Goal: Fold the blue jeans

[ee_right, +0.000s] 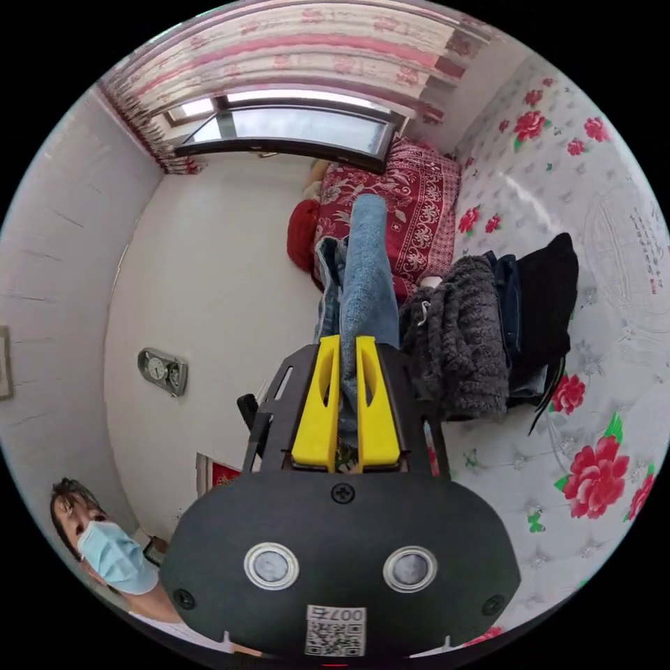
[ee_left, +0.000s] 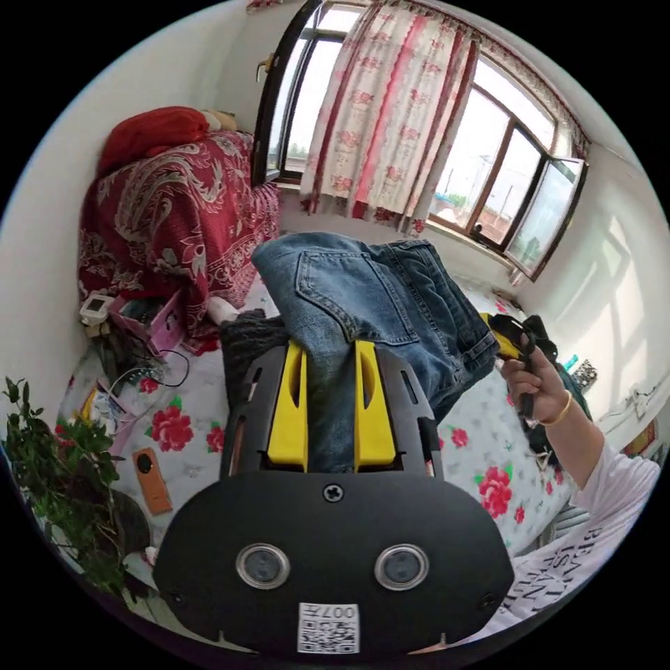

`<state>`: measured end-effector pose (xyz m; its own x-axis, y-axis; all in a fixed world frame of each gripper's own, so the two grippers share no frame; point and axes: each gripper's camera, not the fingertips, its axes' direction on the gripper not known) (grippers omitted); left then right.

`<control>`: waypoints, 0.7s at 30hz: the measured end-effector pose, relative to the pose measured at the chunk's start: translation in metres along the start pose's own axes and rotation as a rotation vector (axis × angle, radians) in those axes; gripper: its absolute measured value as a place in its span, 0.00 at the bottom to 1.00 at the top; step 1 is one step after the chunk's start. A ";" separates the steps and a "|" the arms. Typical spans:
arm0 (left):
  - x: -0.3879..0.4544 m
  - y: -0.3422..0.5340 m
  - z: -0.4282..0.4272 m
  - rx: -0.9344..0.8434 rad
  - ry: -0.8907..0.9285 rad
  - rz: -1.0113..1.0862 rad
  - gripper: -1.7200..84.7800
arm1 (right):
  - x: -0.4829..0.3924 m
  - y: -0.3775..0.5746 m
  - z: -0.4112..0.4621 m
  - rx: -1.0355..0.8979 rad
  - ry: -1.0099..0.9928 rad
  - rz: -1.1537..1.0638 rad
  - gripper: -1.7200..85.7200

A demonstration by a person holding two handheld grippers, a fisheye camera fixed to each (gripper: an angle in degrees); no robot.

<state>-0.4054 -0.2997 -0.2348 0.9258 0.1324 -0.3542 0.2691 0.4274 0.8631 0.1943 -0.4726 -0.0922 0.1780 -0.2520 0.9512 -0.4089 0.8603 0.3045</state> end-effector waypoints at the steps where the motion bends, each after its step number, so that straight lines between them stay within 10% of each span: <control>1: 0.000 -0.002 0.045 -0.102 -0.071 0.003 0.17 | 0.012 -0.006 0.015 -0.022 0.056 0.025 0.03; 4: -0.002 0.011 0.152 -0.349 -0.215 0.012 0.19 | 0.054 -0.010 0.049 -0.037 0.277 0.055 0.03; 7: 0.001 0.027 0.160 -0.210 -0.188 0.011 0.19 | 0.073 0.010 0.033 -0.065 0.219 -0.024 0.02; 21: 0.095 0.124 0.037 0.029 -0.178 -0.001 0.15 | 0.142 0.347 -0.109 -0.576 1.240 -0.096 0.02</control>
<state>-0.2742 -0.2678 -0.1482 0.9571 -0.0298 -0.2881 0.2754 0.4012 0.8736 0.1749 -0.1614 0.1432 0.9857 -0.0246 0.1665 0.0229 0.9997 0.0124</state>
